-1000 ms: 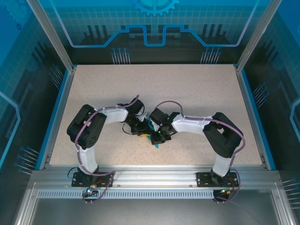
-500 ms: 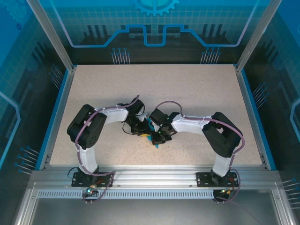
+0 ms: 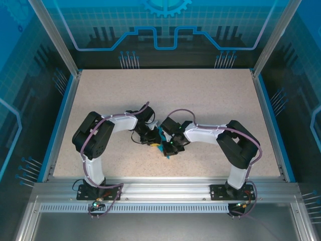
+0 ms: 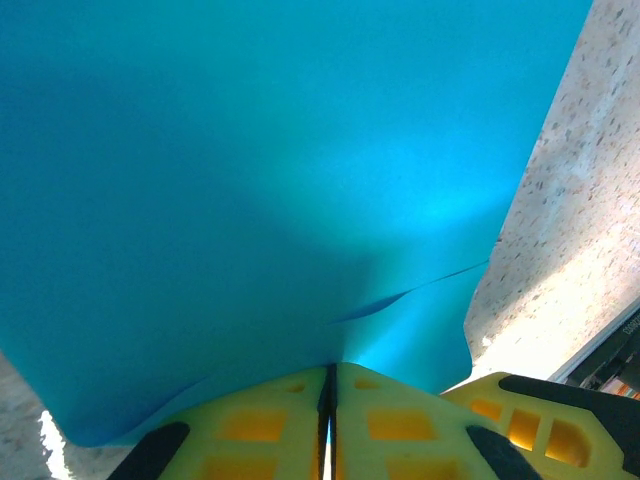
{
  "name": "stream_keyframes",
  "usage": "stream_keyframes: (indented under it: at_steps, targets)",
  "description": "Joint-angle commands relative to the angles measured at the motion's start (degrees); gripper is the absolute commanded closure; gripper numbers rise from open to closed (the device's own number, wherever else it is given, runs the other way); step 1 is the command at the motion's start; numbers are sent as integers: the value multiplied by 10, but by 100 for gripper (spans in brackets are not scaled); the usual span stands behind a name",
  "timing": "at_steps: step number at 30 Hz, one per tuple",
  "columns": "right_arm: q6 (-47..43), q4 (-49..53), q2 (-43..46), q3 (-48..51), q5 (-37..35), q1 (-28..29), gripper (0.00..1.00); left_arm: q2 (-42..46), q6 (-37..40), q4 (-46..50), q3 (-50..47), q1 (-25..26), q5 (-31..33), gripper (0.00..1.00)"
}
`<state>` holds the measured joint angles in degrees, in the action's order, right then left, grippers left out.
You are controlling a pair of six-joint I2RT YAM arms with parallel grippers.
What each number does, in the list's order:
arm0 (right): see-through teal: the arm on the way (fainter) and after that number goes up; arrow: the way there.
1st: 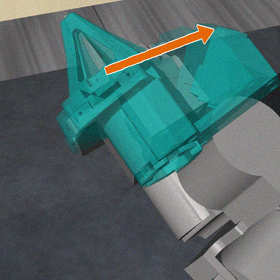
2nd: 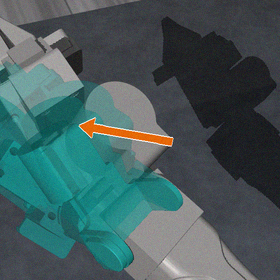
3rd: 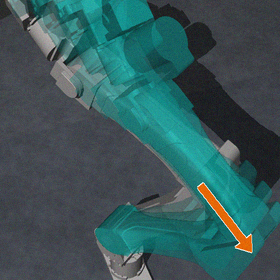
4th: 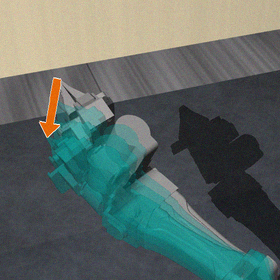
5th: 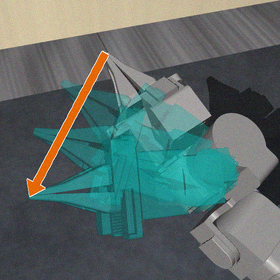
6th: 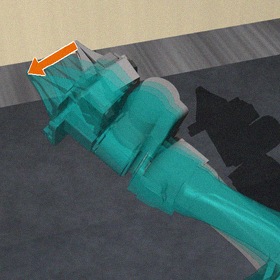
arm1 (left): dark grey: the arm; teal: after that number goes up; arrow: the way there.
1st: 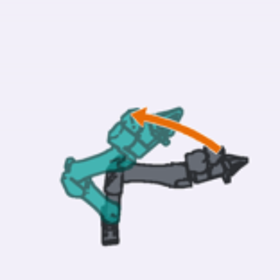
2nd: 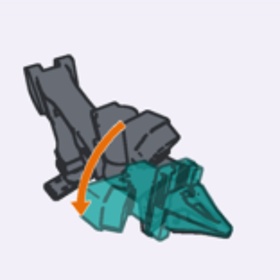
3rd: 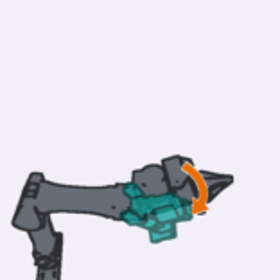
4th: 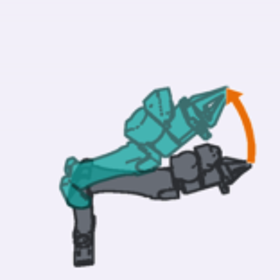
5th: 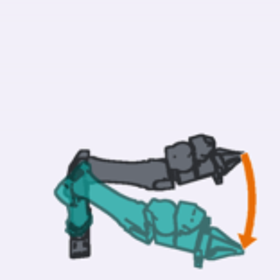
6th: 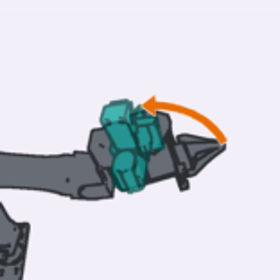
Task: Fold a paper plane with a square sheet of paper (fold left side to right side)
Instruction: Third fold the triangle at the center of the table.
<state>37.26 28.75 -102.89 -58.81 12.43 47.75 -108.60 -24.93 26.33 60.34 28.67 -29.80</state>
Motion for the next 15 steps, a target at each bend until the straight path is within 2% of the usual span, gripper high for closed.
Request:
stream_keyframes:
  at_steps: [1,15]
  targets:
    - [-1,58,10,34,3,14,96,-46,16,39,-20,8,85,87]
    - [1,62,35,62,16,21,95,-48,17,43,-16,8,86,87]
